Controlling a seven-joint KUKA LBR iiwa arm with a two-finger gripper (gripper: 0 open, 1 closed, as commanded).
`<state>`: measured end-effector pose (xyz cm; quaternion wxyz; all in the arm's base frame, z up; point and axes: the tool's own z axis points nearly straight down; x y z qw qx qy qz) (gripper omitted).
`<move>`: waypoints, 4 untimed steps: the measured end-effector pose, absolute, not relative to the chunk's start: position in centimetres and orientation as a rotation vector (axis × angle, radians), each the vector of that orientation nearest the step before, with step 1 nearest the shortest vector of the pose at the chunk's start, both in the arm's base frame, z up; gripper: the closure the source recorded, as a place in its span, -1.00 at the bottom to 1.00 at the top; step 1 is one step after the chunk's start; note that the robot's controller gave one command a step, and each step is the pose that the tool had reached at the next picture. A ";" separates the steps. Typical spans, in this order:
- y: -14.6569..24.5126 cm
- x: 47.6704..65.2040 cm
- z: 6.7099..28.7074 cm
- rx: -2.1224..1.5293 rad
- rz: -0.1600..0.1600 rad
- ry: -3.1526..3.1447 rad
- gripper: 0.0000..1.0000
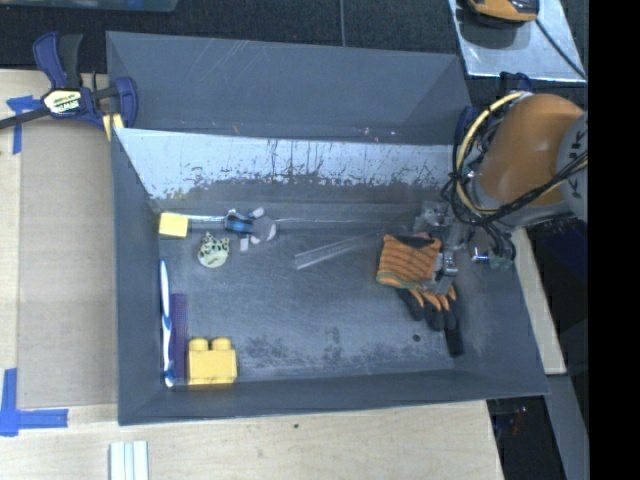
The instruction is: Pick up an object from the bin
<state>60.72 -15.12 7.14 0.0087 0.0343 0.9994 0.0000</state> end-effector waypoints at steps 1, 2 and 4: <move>-12.6 60.5 7.1 0.650 0.014 3.065 1.00; -12.6 60.5 7.1 0.649 0.014 3.065 1.00; -12.7 60.4 11.5 0.645 0.014 3.063 1.00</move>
Offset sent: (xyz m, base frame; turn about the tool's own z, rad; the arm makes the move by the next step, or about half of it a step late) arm 0.0000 0.0000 0.0000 0.0000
